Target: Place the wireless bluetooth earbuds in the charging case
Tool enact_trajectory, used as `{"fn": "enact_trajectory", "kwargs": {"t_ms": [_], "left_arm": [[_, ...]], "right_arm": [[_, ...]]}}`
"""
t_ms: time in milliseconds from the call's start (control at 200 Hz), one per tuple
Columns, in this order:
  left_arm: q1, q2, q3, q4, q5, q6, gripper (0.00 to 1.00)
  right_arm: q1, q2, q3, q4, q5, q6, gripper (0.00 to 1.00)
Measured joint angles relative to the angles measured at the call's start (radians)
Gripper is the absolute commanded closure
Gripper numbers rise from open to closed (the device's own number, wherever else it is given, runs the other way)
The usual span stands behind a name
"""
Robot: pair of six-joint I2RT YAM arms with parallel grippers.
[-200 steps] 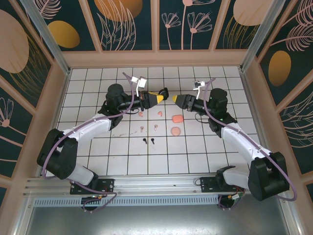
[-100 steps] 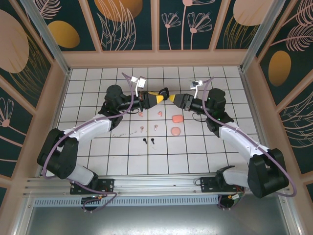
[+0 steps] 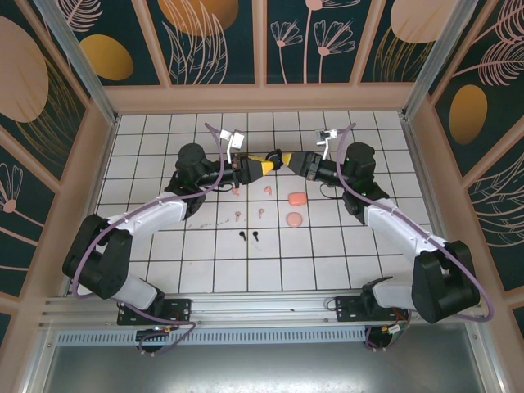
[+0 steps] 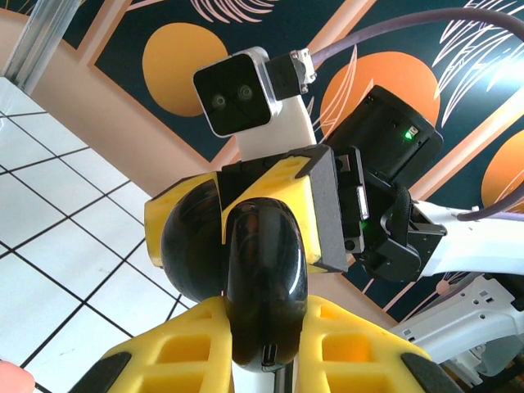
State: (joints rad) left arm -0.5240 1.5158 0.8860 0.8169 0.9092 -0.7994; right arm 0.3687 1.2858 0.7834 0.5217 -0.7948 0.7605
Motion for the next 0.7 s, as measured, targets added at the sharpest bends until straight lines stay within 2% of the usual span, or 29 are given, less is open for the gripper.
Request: {"fn": "enact_trajectory", "kwargs": {"t_ms": [370, 551, 701], "left_arm": [[0.000, 0.003, 0.000, 0.002, -0.001, 0.000, 1.00], [0.000, 0.004, 0.000, 0.002, -0.002, 0.000, 1.00], [0.000, 0.004, 0.000, 0.002, -0.005, 0.000, 1.00]], "right_arm": [[0.018, 0.010, 0.003, 0.002, -0.001, 0.000, 0.63], [0.020, 0.010, 0.003, 0.003, -0.001, -0.003, 0.72], [0.022, 0.010, 0.003, 0.003, -0.005, -0.003, 0.75]]}}
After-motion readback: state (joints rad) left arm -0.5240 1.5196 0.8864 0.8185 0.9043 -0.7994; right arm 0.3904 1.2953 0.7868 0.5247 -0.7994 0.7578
